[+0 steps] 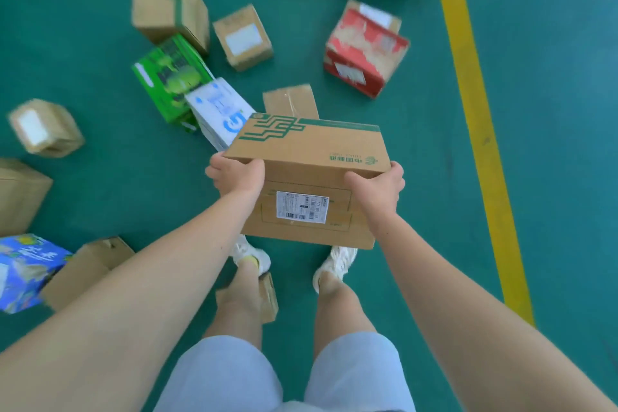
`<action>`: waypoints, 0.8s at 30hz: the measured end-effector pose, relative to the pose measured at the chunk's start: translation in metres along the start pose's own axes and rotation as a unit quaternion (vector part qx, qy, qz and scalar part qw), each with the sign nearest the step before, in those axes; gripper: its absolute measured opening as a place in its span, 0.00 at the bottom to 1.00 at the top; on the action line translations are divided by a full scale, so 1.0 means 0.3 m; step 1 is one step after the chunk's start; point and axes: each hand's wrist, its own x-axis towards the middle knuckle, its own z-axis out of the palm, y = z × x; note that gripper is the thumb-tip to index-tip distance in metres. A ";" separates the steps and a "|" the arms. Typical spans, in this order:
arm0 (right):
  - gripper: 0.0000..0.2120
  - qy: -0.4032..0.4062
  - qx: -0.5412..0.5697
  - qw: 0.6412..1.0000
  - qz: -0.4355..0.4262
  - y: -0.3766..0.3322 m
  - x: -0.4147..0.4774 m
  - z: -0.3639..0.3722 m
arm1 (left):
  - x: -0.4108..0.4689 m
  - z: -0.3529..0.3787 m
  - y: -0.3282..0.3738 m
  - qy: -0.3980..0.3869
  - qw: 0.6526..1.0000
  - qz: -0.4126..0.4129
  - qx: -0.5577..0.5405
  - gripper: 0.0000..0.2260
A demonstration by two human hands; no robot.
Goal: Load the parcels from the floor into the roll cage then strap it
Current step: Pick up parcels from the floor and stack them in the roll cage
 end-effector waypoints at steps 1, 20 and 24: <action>0.41 0.002 -0.005 1.000 -0.020 -0.061 -0.038 -0.011 | -0.019 -0.055 0.050 0.004 1.000 0.009 -0.009 0.27; 0.38 -0.054 -0.087 0.957 -0.271 -0.896 -0.600 0.213 | -0.037 -1.002 0.382 0.145 0.978 0.039 -0.146 0.30; 0.38 -0.033 -0.102 0.952 -0.287 -1.014 -0.703 0.381 | 0.078 -1.200 0.393 0.152 0.975 0.059 -0.150 0.29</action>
